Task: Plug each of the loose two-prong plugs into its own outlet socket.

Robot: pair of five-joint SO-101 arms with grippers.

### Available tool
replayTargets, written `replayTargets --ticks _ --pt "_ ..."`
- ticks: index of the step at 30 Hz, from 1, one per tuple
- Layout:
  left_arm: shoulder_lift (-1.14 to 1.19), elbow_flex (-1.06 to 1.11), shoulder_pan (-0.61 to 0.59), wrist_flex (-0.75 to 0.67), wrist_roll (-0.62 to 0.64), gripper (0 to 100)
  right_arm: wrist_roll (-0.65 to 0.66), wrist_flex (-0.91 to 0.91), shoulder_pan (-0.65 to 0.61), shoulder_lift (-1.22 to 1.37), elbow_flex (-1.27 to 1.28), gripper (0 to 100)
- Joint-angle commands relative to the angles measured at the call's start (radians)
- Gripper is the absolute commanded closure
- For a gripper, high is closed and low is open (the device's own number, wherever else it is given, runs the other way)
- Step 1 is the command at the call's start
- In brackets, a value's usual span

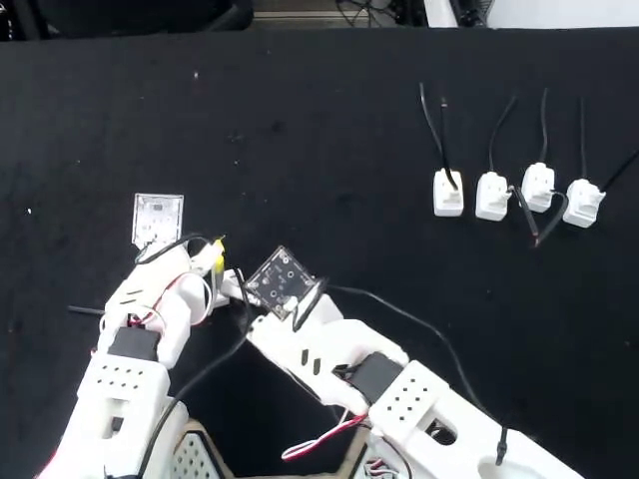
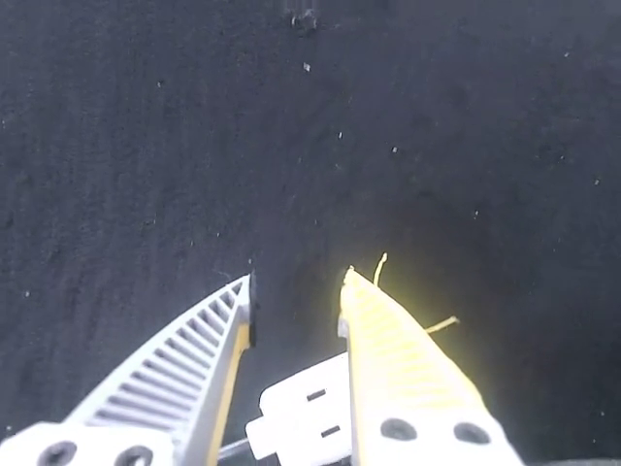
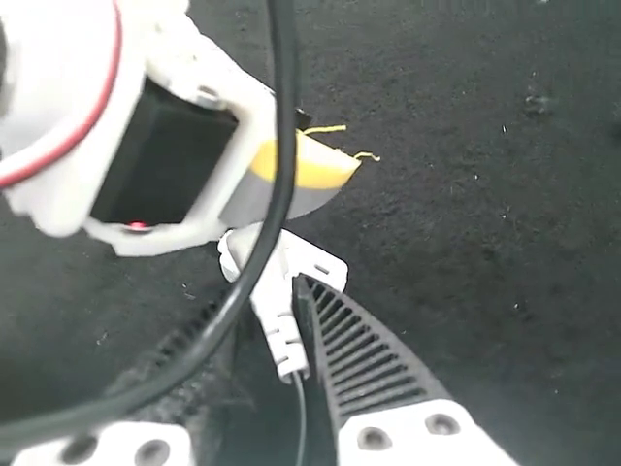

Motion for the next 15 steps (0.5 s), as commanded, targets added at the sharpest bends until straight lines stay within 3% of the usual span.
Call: replayTargets --ticks 1,15 --pt "0.012 -0.041 0.042 0.063 -0.029 84 0.018 -0.069 -0.008 -0.024 -0.041 98.8" --pt "0.012 -0.041 0.047 0.066 -0.04 84 0.121 -0.023 -0.009 -0.024 -0.053 98.8"
